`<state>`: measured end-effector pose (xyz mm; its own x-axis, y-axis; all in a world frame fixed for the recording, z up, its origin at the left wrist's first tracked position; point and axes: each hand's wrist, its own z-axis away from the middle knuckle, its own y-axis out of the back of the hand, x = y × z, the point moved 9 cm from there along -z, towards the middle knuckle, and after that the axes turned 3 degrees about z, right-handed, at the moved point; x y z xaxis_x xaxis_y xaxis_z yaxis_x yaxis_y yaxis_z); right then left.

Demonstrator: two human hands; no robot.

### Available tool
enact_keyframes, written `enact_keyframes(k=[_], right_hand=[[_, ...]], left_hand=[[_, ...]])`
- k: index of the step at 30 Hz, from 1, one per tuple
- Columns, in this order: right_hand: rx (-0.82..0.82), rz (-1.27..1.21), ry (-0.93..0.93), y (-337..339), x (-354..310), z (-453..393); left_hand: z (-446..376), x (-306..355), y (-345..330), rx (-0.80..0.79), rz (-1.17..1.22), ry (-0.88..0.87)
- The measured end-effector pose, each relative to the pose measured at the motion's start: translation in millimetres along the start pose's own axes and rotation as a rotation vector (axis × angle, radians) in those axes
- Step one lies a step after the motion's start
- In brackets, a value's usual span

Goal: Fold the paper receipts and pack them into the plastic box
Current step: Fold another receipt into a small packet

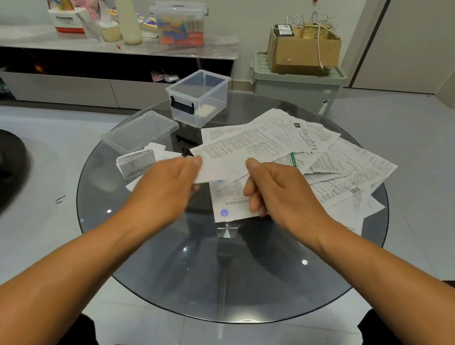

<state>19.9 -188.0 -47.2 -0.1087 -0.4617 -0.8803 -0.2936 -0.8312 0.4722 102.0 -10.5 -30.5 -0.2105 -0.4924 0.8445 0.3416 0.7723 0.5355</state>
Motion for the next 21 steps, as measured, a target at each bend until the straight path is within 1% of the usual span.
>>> enact_keyframes(k=[1, 2, 3, 5, 7, 9, 11, 13, 15, 17, 19, 21], right_hand=[[0.041, 0.116, 0.046, 5.8, 1.6, -2.6], [0.076, 0.249, 0.112, 10.4, 1.2, -5.4], [0.096, 0.353, 0.177, 12.4, 0.3, -8.1], [0.077, 0.476, 0.226, 9.2, 2.9, -14.4], [0.037, 0.535, 0.227, 2.1, 5.5, -21.2], [0.005, 0.592, 0.226, -6.2, 4.0, -25.8], [-0.044, 0.635, 0.189, -15.0, 2.6, -29.1], [-0.069, 0.687, 0.16, -22.8, 2.0, -32.7], [-0.056, 0.709, 0.127, -25.4, 3.2, -38.3], [-0.011, 0.746, 0.103, -22.9, 2.3, -44.6], [0.047, 0.869, 0.118, -21.2, -1.3, -49.2], [0.096, 0.992, 0.164, -23.0, -6.1, -51.4]], left_hand=[[-4.5, 0.3, 15.2, 0.055, -0.157, -0.034], [-9.5, -3.1, 31.6, 0.112, -0.265, -0.045], [-14.2, -9.3, 47.1, 0.164, -0.336, -0.037], [-20.2, -27.1, 69.2, 0.235, -0.478, 0.025], [-23.0, -43.7, 75.5, 0.227, -0.667, 0.096], [-22.1, -52.4, 74.5, 0.208, -0.78, 0.14], [-18.8, -48.5, 72.6, 0.217, -0.835, 0.119], [-17.5, -38.8, 67.4, 0.227, -0.878, 0.048], [-18.4, -30.8, 58.4, 0.227, -0.838, -0.043], [-17.0, -21.7, 46.2, 0.236, -0.746, -0.162], [-11.3, -8.3, 29.1, 0.225, -0.679, -0.334], [-3.8, 3.3, 11.7, 0.161, -0.618, -0.475]])
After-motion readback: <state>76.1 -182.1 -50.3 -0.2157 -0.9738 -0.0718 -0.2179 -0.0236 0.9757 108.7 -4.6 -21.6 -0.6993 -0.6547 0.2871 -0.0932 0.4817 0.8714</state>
